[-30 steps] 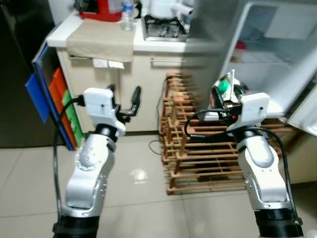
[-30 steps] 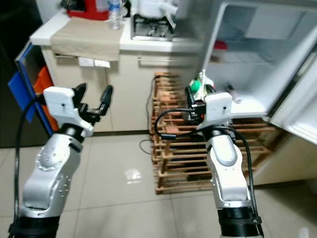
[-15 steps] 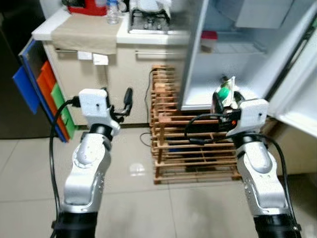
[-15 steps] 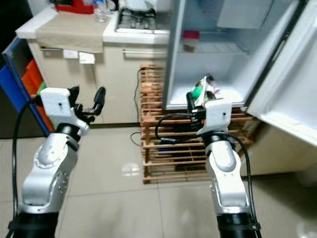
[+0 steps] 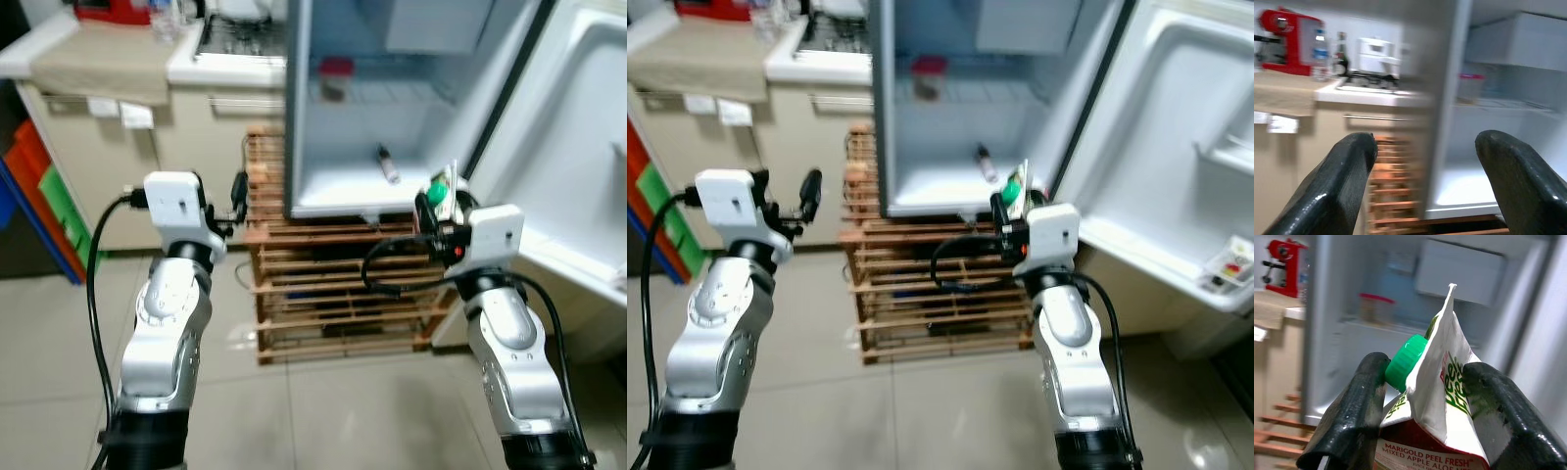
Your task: Restocking fridge
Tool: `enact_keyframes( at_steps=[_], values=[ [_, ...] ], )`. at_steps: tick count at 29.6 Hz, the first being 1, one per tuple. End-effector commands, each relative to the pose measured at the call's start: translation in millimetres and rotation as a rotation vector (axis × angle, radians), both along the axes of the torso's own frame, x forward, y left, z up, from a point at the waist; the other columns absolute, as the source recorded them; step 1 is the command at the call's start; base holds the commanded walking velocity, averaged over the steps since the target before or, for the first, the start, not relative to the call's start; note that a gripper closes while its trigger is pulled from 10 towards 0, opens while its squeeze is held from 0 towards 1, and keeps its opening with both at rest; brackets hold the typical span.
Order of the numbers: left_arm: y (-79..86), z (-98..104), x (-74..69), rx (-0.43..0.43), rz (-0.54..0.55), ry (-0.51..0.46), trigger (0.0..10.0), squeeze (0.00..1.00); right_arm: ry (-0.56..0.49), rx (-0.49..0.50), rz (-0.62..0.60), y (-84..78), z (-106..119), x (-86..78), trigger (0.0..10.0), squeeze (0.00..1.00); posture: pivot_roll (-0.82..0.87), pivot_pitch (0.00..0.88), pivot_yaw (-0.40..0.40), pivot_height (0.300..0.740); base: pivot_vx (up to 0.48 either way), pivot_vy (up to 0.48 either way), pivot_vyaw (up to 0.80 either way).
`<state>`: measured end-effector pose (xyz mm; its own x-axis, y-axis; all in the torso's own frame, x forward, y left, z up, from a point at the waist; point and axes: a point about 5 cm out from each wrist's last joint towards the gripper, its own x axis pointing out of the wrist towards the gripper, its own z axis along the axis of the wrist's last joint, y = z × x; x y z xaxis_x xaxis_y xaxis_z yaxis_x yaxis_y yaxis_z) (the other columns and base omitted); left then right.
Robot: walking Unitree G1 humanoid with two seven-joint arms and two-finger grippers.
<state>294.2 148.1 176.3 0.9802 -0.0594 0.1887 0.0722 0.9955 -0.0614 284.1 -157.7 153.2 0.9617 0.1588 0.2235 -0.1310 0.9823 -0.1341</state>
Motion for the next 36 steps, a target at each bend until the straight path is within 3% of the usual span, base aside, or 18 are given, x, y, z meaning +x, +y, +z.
enact_keyframes(
  at_steps=[1,7,16,23,36],
  values=[
    [-9.2,1.6,0.2,-0.001,-0.03,-0.005,10.0,0.0,-0.008,-0.021,-0.005,-3.8,3.2,0.2,10.0,0.0,-0.06,0.0,-0.021,0.74,0.0,0.0,0.68],
    [-16.7,-1.9,0.5,0.046,-0.072,0.012,10.0,0.0,-0.001,-0.026,-0.008,-0.7,2.3,4.7,10.0,0.0,-0.06,0.0,-0.021,0.74,0.0,0.0,0.67],
    [-31.3,-4.2,-2.1,0.061,-0.201,0.039,10.0,0.0,-0.004,-0.016,-0.015,-0.7,3.7,8.1,10.0,0.0,-0.05,0.0,-0.02,0.74,0.0,0.0,0.0],
    [-35.8,4.4,-2.8,0.052,-0.245,-0.009,10.0,0.0,-0.008,-0.017,-0.003,3.4,3.2,8.8,10.0,0.0,-0.05,0.0,-0.018,0.74,0.0,0.0,0.0],
    [-34.7,3.5,-2.1,0.055,-0.252,-0.001,10.0,0.0,-0.004,-0.017,0.011,7.6,1.7,9.9,10.0,0.0,-0.05,0.0,-0.012,0.74,0.476,0.0,0.0]
  ],
)
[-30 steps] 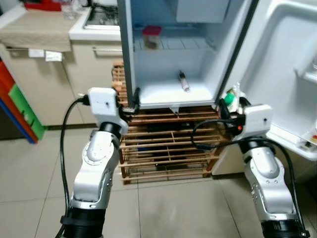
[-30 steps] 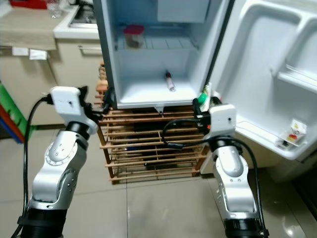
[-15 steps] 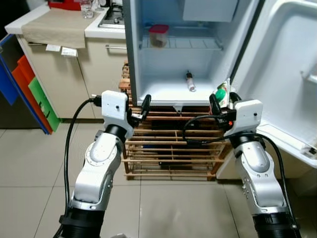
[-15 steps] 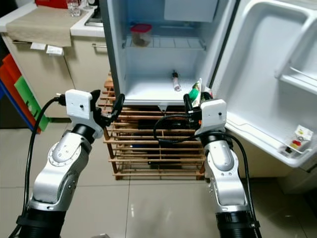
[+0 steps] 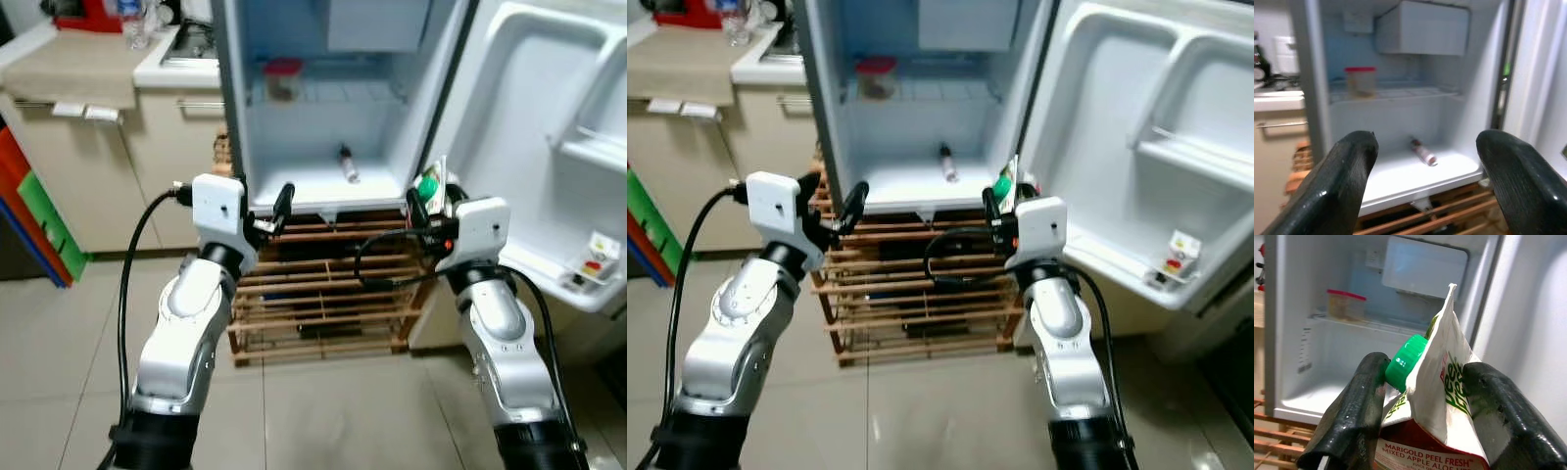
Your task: Restocking fridge
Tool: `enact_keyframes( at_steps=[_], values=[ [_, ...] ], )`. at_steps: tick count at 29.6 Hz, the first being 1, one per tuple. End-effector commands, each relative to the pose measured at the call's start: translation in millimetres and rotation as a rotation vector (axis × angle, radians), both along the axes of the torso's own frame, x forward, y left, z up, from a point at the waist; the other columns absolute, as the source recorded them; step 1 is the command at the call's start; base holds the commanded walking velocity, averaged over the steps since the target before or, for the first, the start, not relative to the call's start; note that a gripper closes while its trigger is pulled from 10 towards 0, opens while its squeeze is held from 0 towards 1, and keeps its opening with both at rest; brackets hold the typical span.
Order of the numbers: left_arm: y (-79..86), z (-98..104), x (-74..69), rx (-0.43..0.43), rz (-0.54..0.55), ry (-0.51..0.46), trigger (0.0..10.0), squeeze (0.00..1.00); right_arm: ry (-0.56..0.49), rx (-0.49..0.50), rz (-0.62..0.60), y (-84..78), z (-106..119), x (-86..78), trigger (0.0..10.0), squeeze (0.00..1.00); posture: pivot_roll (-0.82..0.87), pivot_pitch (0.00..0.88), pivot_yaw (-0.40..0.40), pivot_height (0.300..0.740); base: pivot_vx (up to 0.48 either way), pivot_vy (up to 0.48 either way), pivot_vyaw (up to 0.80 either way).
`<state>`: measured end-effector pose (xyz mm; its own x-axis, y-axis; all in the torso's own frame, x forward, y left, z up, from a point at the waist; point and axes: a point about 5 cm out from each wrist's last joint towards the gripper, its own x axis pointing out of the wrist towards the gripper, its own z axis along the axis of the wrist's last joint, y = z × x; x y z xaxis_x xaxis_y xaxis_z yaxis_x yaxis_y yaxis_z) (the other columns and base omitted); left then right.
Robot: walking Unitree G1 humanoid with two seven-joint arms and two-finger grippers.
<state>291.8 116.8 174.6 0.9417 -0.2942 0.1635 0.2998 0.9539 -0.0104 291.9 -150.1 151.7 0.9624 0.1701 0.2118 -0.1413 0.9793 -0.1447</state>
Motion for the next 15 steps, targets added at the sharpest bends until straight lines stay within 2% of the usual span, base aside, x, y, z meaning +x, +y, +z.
enact_keyframes(
  at_steps=[1,15],
  values=[
    [-3.6,5.0,0.4,-0.003,-0.021,-0.016,10.0,0.0,-0.014,-0.005,0.003,0.0,3.2,2.5,10.0,0.0,-0.05,0.0,-0.014,0.74,0.48,0.0,0.0],
    [-2.9,5.6,-1.4,-0.027,-0.008,-0.017,10.0,0.0,-0.015,-0.005,0.024,2.6,2.9,3.4,10.0,0.0,-0.05,0.0,-0.014,0.74,0.475,0.0,0.0]
  ],
)
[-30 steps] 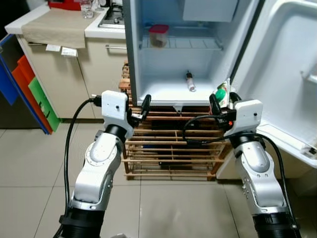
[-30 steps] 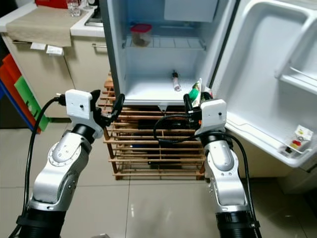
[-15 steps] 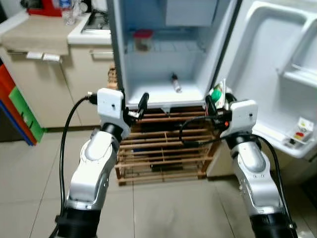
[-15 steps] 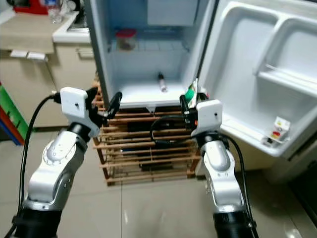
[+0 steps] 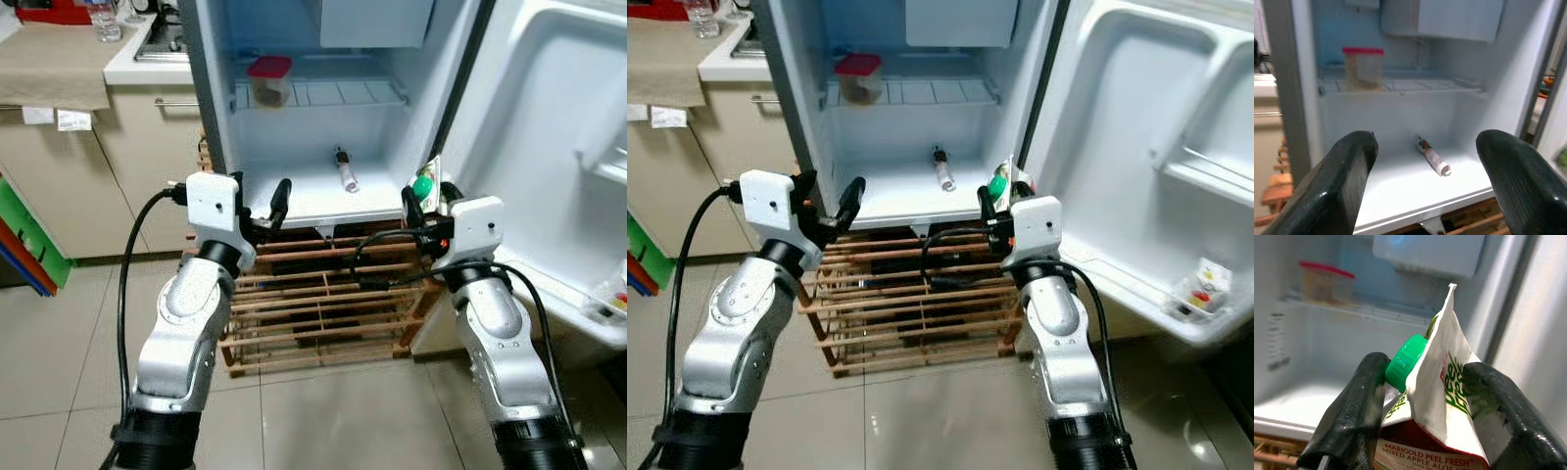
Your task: Restocking fridge
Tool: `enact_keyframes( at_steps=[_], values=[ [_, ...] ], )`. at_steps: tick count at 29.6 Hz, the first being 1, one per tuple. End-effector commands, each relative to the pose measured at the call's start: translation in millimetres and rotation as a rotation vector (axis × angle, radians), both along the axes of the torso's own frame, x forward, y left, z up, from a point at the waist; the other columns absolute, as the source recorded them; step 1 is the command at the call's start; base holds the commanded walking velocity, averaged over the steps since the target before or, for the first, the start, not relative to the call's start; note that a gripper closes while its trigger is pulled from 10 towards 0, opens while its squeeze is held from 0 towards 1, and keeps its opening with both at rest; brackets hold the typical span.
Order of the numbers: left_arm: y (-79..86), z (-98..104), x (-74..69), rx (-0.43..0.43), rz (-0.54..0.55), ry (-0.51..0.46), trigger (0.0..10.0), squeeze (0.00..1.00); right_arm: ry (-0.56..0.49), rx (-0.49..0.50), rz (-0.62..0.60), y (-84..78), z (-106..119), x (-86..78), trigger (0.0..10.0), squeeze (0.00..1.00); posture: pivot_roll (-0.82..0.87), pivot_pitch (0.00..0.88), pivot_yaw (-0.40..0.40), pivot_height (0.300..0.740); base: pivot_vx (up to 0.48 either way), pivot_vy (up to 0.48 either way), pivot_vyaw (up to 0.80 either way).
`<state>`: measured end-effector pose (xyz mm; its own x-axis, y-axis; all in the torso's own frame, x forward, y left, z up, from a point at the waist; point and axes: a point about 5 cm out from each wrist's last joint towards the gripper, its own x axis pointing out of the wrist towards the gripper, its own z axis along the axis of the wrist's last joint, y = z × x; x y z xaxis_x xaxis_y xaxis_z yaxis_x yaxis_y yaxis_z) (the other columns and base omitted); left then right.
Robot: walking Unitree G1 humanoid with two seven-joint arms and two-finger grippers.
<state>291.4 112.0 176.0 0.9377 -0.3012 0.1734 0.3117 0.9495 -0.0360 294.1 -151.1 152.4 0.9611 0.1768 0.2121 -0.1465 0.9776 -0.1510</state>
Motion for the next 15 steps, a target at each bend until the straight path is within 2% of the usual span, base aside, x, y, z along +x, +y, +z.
enact_keyframes(
  at_steps=[1,11,15],
  values=[
    [1.4,4.6,-1.0,0.005,0.002,-0.018,10.0,0.0,-0.013,0.001,0.019,3.8,2.1,1.2,10.0,0.0,-0.05,0.0,-0.014,0.74,0.48,0.0,0.0],
    [-3.1,6.2,-0.3,0.009,-0.019,-0.023,10.0,0.0,-0.009,0.001,0.033,5.7,1.8,2.0,10.0,0.0,-0.05,0.0,-0.018,0.74,0.48,0.0,0.0],
    [-3.5,9.6,-0.5,0.003,-0.018,-0.038,10.0,0.0,0.002,0.024,0.072,11.9,2.1,2.6,10.0,0.0,-0.05,0.0,-0.019,0.74,0.0,0.0,0.0]
  ],
)
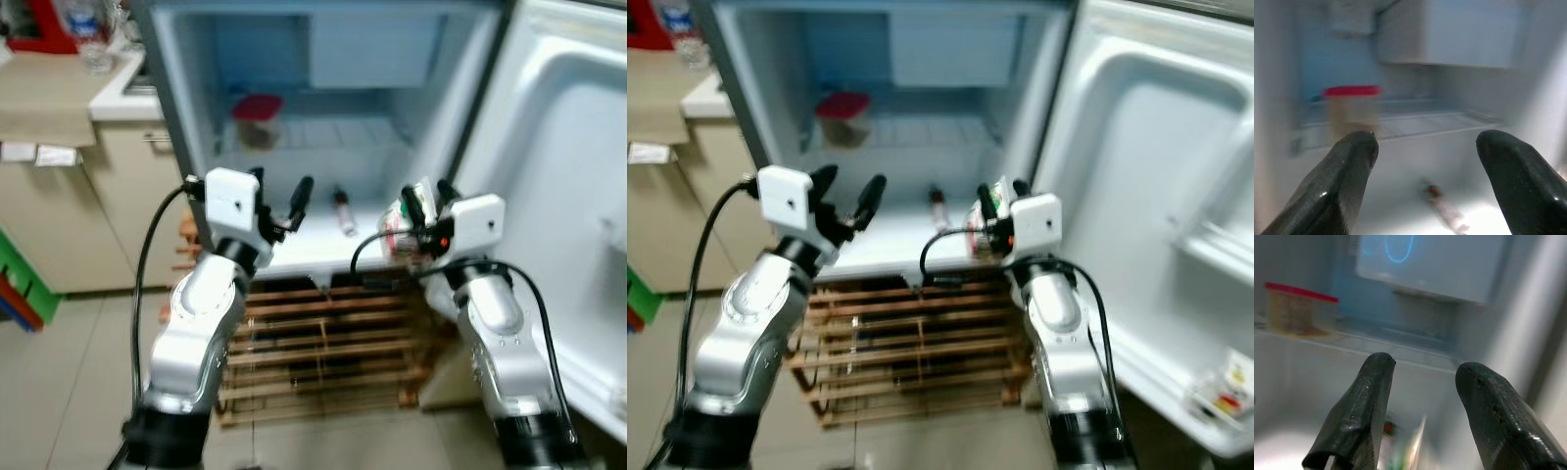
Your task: Restocking fridge
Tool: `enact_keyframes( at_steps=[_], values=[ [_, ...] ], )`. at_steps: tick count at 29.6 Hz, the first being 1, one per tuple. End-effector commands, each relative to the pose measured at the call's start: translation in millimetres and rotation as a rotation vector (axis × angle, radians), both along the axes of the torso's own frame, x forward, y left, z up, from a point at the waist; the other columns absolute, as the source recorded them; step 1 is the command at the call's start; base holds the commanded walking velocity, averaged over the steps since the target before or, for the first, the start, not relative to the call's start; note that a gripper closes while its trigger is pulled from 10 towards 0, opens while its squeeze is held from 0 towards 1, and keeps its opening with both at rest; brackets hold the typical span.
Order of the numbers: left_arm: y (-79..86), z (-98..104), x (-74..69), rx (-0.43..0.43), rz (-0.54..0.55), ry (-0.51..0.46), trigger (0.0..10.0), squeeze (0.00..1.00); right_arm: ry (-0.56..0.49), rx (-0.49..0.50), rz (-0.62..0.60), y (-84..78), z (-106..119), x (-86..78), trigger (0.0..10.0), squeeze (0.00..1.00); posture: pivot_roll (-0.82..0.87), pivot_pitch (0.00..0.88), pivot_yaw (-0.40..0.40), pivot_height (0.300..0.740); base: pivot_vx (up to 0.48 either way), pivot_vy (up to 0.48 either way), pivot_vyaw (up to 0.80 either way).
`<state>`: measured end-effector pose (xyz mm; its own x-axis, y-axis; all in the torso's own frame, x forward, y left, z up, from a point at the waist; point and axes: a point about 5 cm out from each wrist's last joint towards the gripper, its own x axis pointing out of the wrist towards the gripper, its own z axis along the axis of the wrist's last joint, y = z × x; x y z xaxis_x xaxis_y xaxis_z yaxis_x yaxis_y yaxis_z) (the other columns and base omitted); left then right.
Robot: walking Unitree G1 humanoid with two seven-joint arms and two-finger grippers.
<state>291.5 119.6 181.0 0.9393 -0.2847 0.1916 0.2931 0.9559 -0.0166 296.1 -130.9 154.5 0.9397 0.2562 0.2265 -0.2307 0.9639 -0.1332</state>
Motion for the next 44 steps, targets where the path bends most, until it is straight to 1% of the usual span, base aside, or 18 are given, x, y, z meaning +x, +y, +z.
enact_keyframes(
  at_steps=[1,10,17,22,27,28,32,34,35,36,37,38,39,40,42,44],
  values=[
    [-10.5,4.6,-0.6,-0.008,-0.037,-0.013,10.0,0.0,0.011,0.002,-0.009,-7.1,0.6,0.6,10.0,0.0,-0.04,0.0,-0.019,0.74,0.0,0.0,0.0],
    [-9.3,3.1,-3.4,-0.002,-0.032,-0.005,10.0,0.0,0.028,-0.008,0.017,-3.1,-0.9,5.2,10.0,0.0,-0.04,0.0,-0.026,0.74,0.0,0.0,0.0],
    [-6.5,-0.2,-6.9,0.002,-0.017,0.009,10.0,0.0,0.037,-0.017,0.015,-8.1,-2.4,1.8,10.0,0.0,-0.03,0.0,-0.036,0.74,0.0,0.0,0.0],
    [-3.7,-1.4,-8.4,0.01,-0.011,0.013,10.0,0.0,0.05,-0.011,0.0,-11.7,-6.4,-3.7,10.0,0.0,-0.03,0.0,-0.039,0.74,0.0,0.0,0.0],
    [-3.5,-2.2,-9.8,0.015,-0.01,0.017,10.0,0.0,0.088,-0.01,0.001,-13.9,-15.6,-13.4,10.0,0.0,-0.03,0.0,-0.042,0.74,0.0,0.0,0.0],
    [-3.2,-1.2,-10.1,0.014,-0.007,0.013,10.0,0.0,0.083,0.006,-0.003,-15.8,-13.9,-17.6,10.0,0.0,-0.03,0.0,-0.042,0.74,0.0,0.0,0.0],
    [-3.0,-0.6,-10.7,0.016,-0.008,0.008,10.0,0.0,0.069,0.042,0.007,-18.3,-8.4,-25.2,10.0,0.0,-0.04,0.0,-0.045,0.74,0.0,0.0,0.0],
    [-2.8,-0.5,-11.2,0.016,-0.008,0.007,10.0,0.0,0.087,0.058,-0.001,-21.4,-10.5,-28.8,10.0,0.0,-0.04,0.0,-0.045,0.74,0.0,0.0,0.0],
    [-2.8,-0.5,-11.3,0.016,-0.008,0.007,10.0,0.0,0.115,0.067,-0.011,-23.8,-15.1,-30.3,10.0,0.69,-0.04,0.0,-0.045,0.74,0.0,0.0,0.0],
    [-2.8,-0.5,-11.3,0.016,-0.008,0.007,10.0,0.0,0.115,0.067,-0.011,-23.8,-15.1,-30.3,10.0,0.69,-0.04,0.0,-0.045,0.74,0.0,0.0,0.0],
    [-3.0,-0.5,-11.5,0.015,-0.009,0.006,10.0,0.0,0.157,0.094,-0.024,-26.9,-21.4,-30.5,10.0,1.0,-0.04,0.0,-0.045,0.74,0.0,0.0,0.0],
    [-3.3,-0.6,-11.6,0.013,-0.01,0.006,10.0,0.0,0.188,0.115,-0.033,-29.1,-26.2,-30.2,10.0,1.0,-0.04,0.0,-0.045,0.74,0.0,0.0,0.0],
    [-3.3,-0.6,-11.6,0.013,-0.01,0.006,10.0,0.0,0.188,0.115,-0.033,-29.1,-26.2,-30.2,10.0,1.0,-0.04,0.0,-0.045,0.74,0.0,0.0,0.0],
    [-5.5,-0.2,-11.3,0.01,-0.014,0.005,10.0,0.0,0.234,0.147,-0.037,-32.1,-33.3,-26.9,10.0,1.0,-0.05,0.0,-0.042,0.74,0.0,0.0,0.0],
    [-7.2,0.7,-11.3,0.008,-0.017,0.002,10.0,0.0,0.24,0.155,-0.027,-32.1,-33.4,-24.1,10.0,1.0,-0.05,0.0,-0.04,0.74,0.0,0.0,0.0],
    [-8.1,1.5,-12.0,0.007,-0.018,0.001,10.0,0.0,0.24,0.156,0.005,-28.0,-31.2,-21.7,10.0,1.0,-0.05,0.0,-0.043,0.74,0.0,0.0,0.0]
  ],
)
